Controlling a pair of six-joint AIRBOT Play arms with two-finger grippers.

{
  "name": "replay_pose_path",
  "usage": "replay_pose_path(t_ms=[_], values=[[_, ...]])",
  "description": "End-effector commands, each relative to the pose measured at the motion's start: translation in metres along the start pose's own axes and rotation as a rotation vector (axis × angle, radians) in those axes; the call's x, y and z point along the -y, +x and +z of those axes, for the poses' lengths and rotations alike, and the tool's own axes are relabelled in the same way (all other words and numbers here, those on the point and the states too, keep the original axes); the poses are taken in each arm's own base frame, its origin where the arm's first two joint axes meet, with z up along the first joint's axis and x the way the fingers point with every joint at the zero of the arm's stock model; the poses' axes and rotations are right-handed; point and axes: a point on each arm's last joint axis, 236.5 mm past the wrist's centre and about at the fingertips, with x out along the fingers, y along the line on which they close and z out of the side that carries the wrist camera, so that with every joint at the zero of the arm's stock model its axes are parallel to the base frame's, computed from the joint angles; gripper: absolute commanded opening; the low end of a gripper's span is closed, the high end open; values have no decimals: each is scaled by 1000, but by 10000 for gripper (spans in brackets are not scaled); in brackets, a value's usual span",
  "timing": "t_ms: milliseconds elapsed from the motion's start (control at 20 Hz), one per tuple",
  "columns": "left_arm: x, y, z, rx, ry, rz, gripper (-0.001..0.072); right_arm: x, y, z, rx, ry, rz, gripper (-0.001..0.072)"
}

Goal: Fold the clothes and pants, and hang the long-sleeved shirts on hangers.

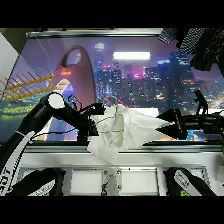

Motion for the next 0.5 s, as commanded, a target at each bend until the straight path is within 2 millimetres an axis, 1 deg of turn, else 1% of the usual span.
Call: replay_pose_path(t_ms=[0,100,300,450], values=[[0,0,0,0,1,0,9,2,4,1,32,-3,21,602],[0,0,0,0,1,0,10,0,8,3,37,-7,42,601],[0,0,0,0,1,0,10,-8,23,0,16,-3,105,601],[0,0,0,0,1,0,9,-10,30,-3,5,4,131,601]])
